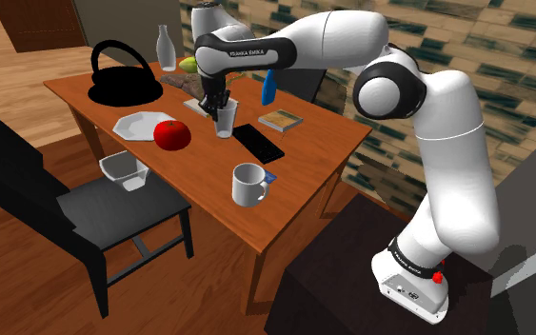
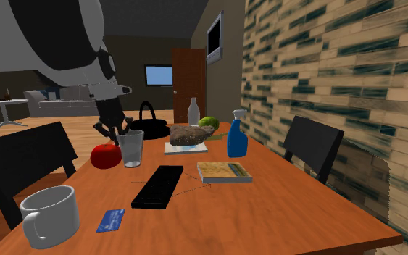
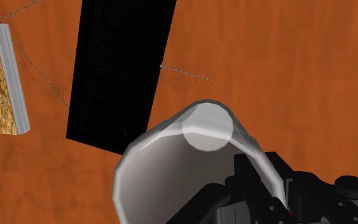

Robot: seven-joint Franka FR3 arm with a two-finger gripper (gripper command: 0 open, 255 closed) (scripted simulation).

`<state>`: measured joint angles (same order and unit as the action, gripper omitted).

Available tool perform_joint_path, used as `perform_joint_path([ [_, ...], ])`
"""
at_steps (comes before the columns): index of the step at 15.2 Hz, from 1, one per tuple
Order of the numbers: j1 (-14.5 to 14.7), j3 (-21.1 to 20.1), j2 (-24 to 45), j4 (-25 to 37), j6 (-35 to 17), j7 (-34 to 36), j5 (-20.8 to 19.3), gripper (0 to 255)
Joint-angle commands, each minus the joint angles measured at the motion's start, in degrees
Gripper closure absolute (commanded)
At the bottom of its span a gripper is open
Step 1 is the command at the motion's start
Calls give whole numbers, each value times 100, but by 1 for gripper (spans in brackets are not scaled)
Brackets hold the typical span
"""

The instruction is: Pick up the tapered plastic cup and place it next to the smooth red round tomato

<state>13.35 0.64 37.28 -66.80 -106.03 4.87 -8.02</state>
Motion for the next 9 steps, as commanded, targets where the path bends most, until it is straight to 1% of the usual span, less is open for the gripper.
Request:
perform_joint_path([
  [1, 0, 0, -13, -173, -163, 24, -7, 255],
  [7, -3, 4, 67, -504, -570, 79, -24, 255],
  [9, -3, 5, 78, -535, -613, 85, -26, 255],
])
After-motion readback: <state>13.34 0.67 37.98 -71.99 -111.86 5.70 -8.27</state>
